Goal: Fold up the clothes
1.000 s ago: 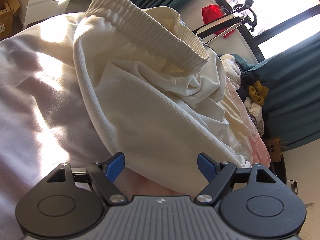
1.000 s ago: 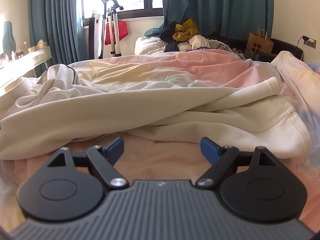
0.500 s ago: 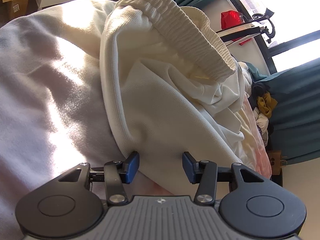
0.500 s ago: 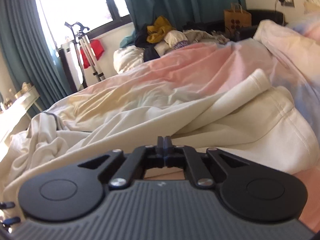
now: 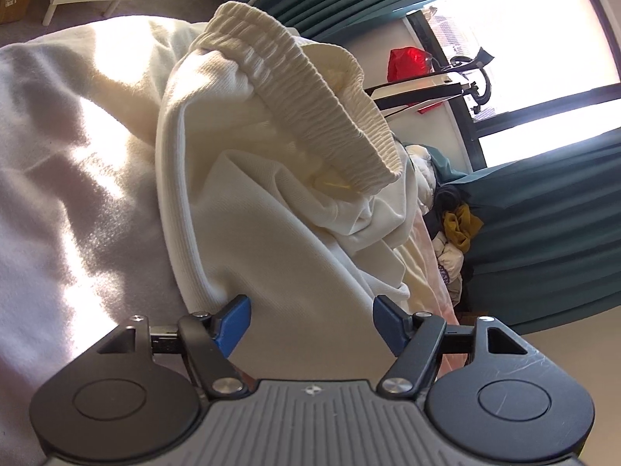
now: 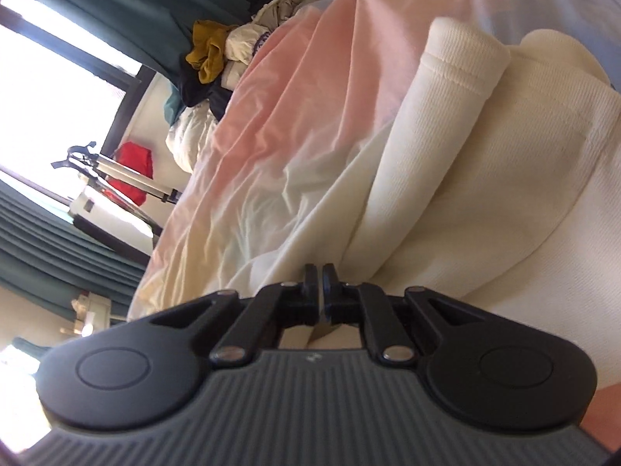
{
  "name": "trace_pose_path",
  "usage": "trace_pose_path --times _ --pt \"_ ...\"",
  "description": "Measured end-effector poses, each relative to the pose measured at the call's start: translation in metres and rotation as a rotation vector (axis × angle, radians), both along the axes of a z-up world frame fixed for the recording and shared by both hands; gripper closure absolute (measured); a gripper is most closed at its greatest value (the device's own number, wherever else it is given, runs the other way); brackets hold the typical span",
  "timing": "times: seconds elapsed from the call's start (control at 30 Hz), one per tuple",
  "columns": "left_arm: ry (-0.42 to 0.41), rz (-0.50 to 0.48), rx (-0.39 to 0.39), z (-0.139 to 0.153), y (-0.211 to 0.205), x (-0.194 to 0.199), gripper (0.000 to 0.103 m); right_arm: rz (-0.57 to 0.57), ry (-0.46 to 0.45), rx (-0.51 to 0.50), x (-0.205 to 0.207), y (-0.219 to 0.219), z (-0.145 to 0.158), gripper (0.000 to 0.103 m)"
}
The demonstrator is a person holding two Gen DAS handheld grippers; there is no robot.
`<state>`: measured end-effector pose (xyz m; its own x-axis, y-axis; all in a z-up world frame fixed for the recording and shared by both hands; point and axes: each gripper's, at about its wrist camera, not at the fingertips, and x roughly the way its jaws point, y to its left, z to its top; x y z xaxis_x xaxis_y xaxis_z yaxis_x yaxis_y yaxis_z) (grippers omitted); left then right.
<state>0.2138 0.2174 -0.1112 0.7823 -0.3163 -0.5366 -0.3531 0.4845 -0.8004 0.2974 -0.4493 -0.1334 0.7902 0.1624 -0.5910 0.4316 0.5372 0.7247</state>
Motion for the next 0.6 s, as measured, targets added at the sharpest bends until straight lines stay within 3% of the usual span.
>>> trace_pose_path --times 0.03,0.1,0.23,0.3,0.37,0.43,0.47,0.5,0.53,0.6 --pt "-0.018 -0.007 0.01 0.002 0.0 0.0 0.029 0.004 -0.008 0.008 -0.002 0.002 0.003 0.092" --pt "-0.03 -0.01 0.032 0.005 0.001 0.001 0.027 0.022 0.003 0.021 -0.001 0.007 0.006 0.07" --pt "0.002 -0.024 -0.003 -0.003 0.005 0.005 0.027 0.017 -0.009 0.007 0.002 0.014 0.013 0.05" --pt "0.021 -0.023 -0.021 -0.009 0.008 0.003 0.027 0.005 0.048 -0.025 0.015 0.014 0.011 0.039" --pt "0.026 -0.024 -0.024 -0.014 0.008 0.005 0.027 -0.012 0.117 -0.054 0.031 0.011 0.009 0.039" --pt "0.025 -0.02 -0.039 -0.016 0.009 0.009 0.027 -0.025 0.121 -0.081 0.044 0.009 0.011 0.041" --pt "0.021 -0.02 -0.038 -0.018 0.009 0.01 0.027 -0.029 0.125 -0.102 0.05 0.009 0.012 0.054" --pt "0.017 -0.021 -0.038 -0.019 0.009 0.011 0.027 -0.025 0.142 -0.155 0.053 0.013 0.017 0.084" --pt "0.016 -0.026 -0.037 -0.02 0.008 0.013 0.027 -0.022 0.153 -0.201 0.054 0.016 0.021 0.092" --pt "0.015 -0.035 -0.027 -0.02 0.007 0.017 0.026 -0.019 0.12 -0.23 0.044 0.02 0.032 0.094"
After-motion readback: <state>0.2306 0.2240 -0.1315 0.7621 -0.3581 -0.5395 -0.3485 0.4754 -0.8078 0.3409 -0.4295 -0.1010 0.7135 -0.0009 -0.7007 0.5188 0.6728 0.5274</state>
